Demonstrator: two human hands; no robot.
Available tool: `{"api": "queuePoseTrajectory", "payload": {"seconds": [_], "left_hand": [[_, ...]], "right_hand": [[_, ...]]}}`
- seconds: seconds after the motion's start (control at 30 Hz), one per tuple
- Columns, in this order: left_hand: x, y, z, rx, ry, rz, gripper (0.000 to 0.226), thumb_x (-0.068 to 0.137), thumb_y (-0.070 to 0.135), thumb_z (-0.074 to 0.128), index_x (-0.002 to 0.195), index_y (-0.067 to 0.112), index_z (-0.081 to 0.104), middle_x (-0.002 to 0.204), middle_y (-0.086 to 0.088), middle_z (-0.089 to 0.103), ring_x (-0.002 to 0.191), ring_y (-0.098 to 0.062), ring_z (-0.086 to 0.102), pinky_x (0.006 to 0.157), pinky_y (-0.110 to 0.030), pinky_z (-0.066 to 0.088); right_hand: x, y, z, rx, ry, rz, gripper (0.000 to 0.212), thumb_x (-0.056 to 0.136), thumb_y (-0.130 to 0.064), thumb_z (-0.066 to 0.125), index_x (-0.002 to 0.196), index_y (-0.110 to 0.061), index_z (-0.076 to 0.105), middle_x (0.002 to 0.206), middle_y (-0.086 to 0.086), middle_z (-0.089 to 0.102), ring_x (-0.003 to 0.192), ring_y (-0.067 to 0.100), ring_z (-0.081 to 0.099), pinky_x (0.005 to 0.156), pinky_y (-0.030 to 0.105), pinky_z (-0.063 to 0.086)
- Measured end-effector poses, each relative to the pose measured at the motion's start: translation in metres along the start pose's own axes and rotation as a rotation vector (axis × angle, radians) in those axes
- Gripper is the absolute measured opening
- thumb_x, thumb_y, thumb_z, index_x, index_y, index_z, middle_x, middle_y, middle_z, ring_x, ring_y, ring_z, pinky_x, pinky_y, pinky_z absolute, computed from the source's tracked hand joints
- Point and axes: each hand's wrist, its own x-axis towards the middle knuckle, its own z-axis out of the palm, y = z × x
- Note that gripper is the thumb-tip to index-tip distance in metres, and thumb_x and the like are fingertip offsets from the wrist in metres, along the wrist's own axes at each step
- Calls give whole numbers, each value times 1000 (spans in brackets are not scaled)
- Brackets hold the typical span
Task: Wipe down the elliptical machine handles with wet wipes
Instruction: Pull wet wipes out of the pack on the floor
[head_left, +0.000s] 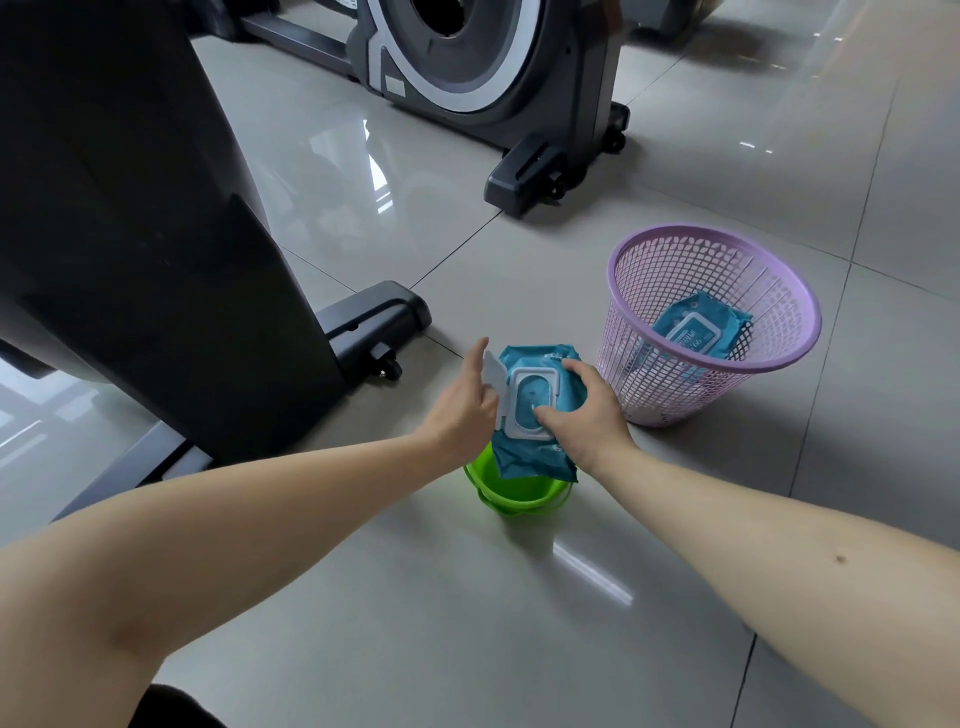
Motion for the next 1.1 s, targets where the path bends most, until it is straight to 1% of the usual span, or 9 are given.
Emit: {"api": "queuePoseTrajectory", "payload": {"seconds": [0.07, 0.13, 0.17, 0.3, 0.5, 0.67, 0.9, 1.0, 1.1], "left_hand": [[0, -4, 0, 43, 2, 42, 68, 101, 0, 34, 160, 33, 25, 122, -11, 60, 87, -19, 63, 79, -35, 52], [0, -11, 4, 96, -1, 101, 54, 102, 1, 42, 148, 28, 47, 161, -6, 36, 130, -25, 54, 104, -36, 47], [0, -14, 8, 94, 3, 134, 42, 102, 6, 50, 139, 24, 58, 166, -3, 29, 135, -24, 50, 108, -35, 46], [-3, -22, 17, -8, -16, 74, 31, 96, 22, 70, 127, 19, 66, 137, -2, 50, 121, -23, 55, 97, -24, 47], [-1, -19, 14, -355, -328, -150, 52, 96, 12, 70, 142, 30, 53, 141, -13, 56, 117, -29, 66, 79, -29, 61], [-6, -21, 13, -131, -349, -19, 78, 74, 48, 74, 147, 35, 50, 141, -6, 50, 122, -27, 62, 104, -43, 55], [-5, -27, 12, -42, -274, 66, 72, 95, 28, 70, 157, 31, 34, 148, -2, 40, 120, -24, 61, 102, -41, 55], [-5, -22, 12, -159, -203, -35, 56, 95, 26, 71, 146, 26, 48, 134, -11, 59, 103, -24, 69, 85, -34, 61], [-3, -19, 12, -134, -125, -29, 50, 94, 21, 74, 139, 21, 53, 114, -13, 64, 89, -21, 63, 72, -25, 53]], "right_hand": [[2, 1, -1, 24, 6, 17, 78, 69, -29, 75, 143, -33, 50, 138, 3, 56, 123, 23, 59, 105, 44, 55], [1, -1, -2, 40, 24, 19, 77, 72, -28, 74, 145, -32, 50, 140, 3, 56, 126, 22, 58, 108, 44, 53], [0, -2, -2, 48, 30, 19, 76, 75, -26, 73, 147, -31, 50, 142, 3, 55, 128, 22, 57, 110, 44, 51], [0, -2, 1, 64, 46, 23, 70, 81, -19, 70, 147, -29, 50, 144, 3, 54, 130, 23, 55, 110, 45, 50], [1, 9, -4, 44, 41, 7, 70, 87, -12, 67, 153, -26, 47, 153, 2, 47, 138, 21, 48, 114, 35, 44], [4, 17, -5, -34, 15, 4, 72, 91, -11, 63, 158, -29, 42, 165, 5, 29, 152, 24, 33, 120, 37, 37], [3, 13, -2, -33, -14, 1, 68, 91, -6, 59, 155, -28, 47, 169, 6, 19, 157, 23, 23, 127, 35, 24], [3, 8, 1, 28, -13, -20, 59, 91, 4, 54, 143, -23, 61, 154, 4, 38, 143, 24, 44, 118, 37, 42], [3, 4, 3, 115, -52, 2, 47, 91, 11, 52, 120, -20, 72, 129, 2, 54, 119, 26, 62, 89, 34, 62]]}}
